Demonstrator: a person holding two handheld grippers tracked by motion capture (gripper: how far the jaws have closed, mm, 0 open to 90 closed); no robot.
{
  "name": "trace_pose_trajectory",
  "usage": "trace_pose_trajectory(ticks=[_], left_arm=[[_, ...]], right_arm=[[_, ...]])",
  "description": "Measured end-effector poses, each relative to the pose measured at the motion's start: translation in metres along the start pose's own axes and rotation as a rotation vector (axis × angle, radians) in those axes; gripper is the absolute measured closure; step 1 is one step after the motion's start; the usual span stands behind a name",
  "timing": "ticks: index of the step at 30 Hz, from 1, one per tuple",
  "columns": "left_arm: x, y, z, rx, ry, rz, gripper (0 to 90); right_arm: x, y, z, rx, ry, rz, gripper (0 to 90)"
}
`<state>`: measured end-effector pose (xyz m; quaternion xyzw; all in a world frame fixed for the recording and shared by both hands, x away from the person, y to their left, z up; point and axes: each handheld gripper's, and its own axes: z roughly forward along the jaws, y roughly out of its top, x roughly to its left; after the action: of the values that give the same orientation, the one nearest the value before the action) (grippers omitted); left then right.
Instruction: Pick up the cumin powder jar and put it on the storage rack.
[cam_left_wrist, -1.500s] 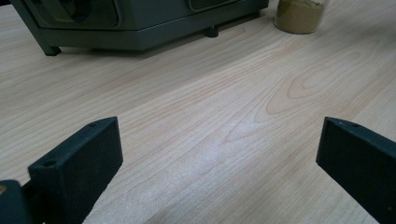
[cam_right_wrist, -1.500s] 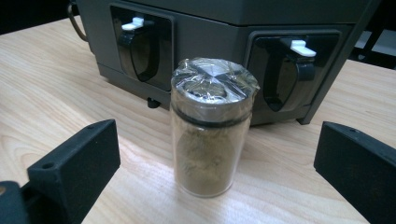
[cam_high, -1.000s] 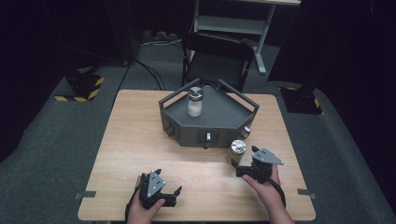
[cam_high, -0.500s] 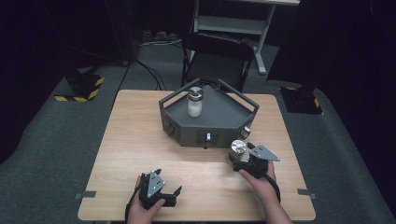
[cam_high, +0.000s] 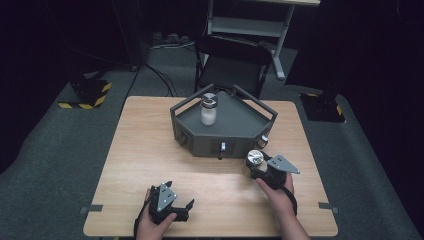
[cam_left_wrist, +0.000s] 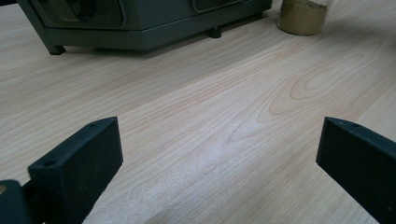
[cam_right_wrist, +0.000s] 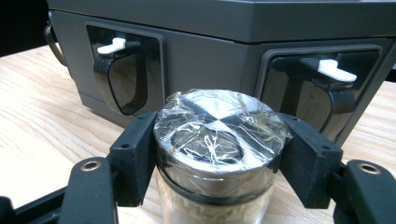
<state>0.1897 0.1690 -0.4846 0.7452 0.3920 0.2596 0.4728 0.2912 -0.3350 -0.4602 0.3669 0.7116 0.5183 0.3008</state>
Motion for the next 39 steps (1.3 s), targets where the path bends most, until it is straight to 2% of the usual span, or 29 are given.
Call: trace_pose_trajectory(ticks=[17, 39], left_arm=[[0.002, -0.001, 0.0, -0.002, -0.004, -0.012, 0.8], [0.002, 0.0, 0.0, 0.0, -0.007, -0.011, 0.8]], right_arm=[[0.005, -0.005, -0.002, -0.032, -0.029, 0.007, 35.1], [0.009, 0.014, -0.032, -0.079, -0.032, -0.011, 35.1]])
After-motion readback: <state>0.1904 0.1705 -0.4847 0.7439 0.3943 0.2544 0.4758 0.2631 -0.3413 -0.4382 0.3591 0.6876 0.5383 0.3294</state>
